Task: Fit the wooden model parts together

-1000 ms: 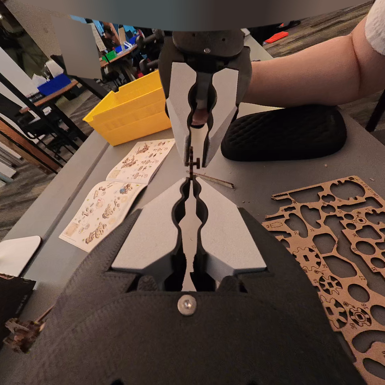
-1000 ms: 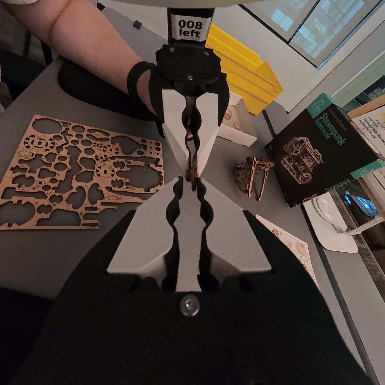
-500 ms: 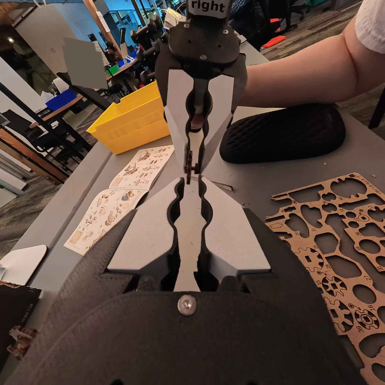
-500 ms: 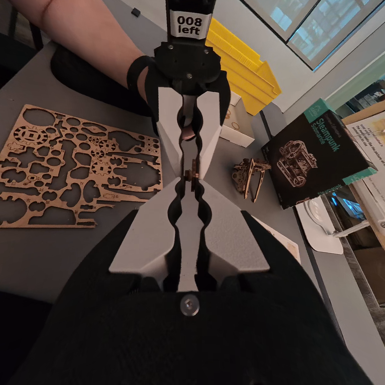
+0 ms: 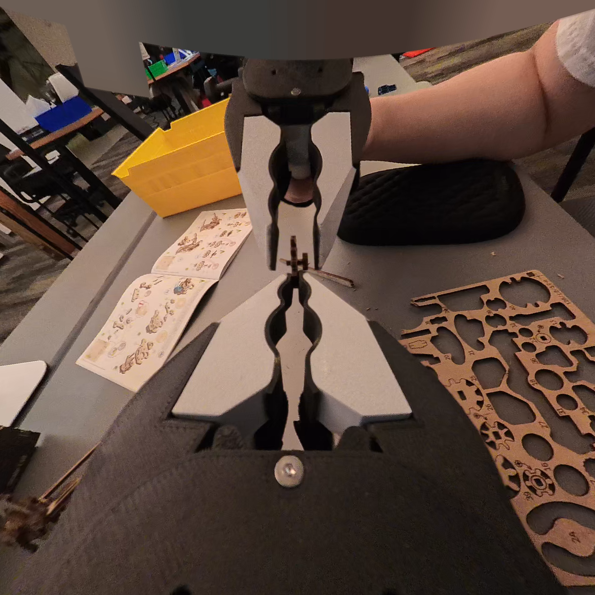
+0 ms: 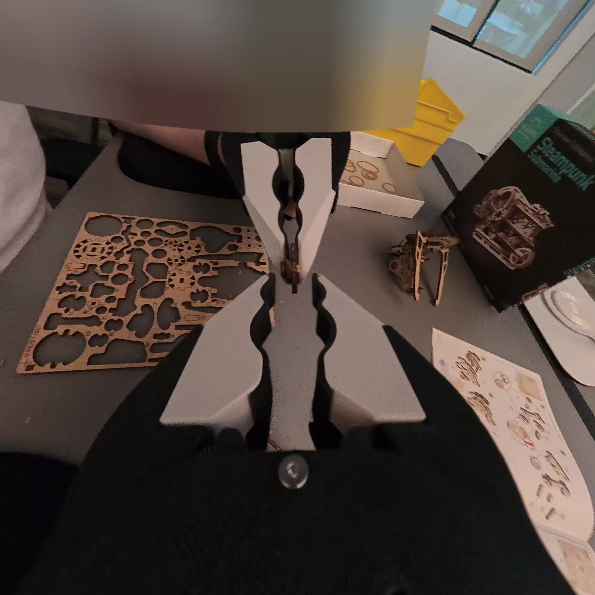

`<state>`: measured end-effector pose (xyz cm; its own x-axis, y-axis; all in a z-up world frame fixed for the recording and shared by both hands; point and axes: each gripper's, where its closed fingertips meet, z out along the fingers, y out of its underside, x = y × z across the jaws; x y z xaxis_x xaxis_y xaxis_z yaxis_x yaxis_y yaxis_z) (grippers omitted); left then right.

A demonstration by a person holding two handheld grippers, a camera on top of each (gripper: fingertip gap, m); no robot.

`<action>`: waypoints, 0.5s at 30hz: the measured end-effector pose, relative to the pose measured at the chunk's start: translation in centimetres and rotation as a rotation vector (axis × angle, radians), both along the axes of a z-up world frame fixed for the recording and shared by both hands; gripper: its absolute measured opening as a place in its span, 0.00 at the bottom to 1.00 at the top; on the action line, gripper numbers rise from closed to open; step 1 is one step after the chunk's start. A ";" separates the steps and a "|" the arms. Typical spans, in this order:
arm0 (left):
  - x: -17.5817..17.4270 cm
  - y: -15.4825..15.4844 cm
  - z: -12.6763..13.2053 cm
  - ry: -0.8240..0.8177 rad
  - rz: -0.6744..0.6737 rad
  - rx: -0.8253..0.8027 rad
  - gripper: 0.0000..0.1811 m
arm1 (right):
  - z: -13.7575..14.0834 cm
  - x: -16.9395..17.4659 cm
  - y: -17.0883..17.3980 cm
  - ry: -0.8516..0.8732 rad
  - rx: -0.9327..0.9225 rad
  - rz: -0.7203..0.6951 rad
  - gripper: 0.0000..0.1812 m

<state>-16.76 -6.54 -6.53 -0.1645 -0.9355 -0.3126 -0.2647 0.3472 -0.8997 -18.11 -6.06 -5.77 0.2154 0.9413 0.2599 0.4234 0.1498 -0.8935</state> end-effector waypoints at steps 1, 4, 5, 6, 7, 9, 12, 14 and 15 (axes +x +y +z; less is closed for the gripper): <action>-0.1 0.2 0.1 0.001 0.010 0.011 0.00 | 0.1 0.1 0.2 -0.007 0.015 -0.013 0.11; -0.3 0.5 0.1 0.000 0.010 0.022 0.00 | 0.1 0.0 0.4 -0.034 0.124 -0.033 0.01; -0.3 0.5 -0.1 0.000 0.003 0.023 0.00 | -0.1 0.0 0.4 -0.037 0.105 -0.030 0.01; -0.2 0.6 -0.2 -0.010 0.004 0.030 0.00 | -0.2 0.1 0.5 -0.033 0.097 -0.027 0.01; -0.2 0.7 -0.2 -0.024 0.010 0.053 0.00 | -0.3 0.2 0.6 -0.032 0.125 -0.025 0.01; -0.3 1.0 -0.6 -0.024 0.021 0.144 0.03 | -0.2 0.5 0.7 -0.057 0.246 -0.021 0.01; -0.4 2.2 -2.1 0.022 0.065 0.267 0.02 | -0.9 0.9 1.4 -0.139 0.359 -0.055 0.01; -0.6 2.3 -3.1 0.076 0.052 0.226 0.03 | -2.7 1.6 2.5 -0.241 0.386 -0.092 0.00; -0.6 2.6 -3.3 0.093 0.056 0.186 0.04 | -3.8 2.2 3.6 -0.312 0.421 -0.138 0.00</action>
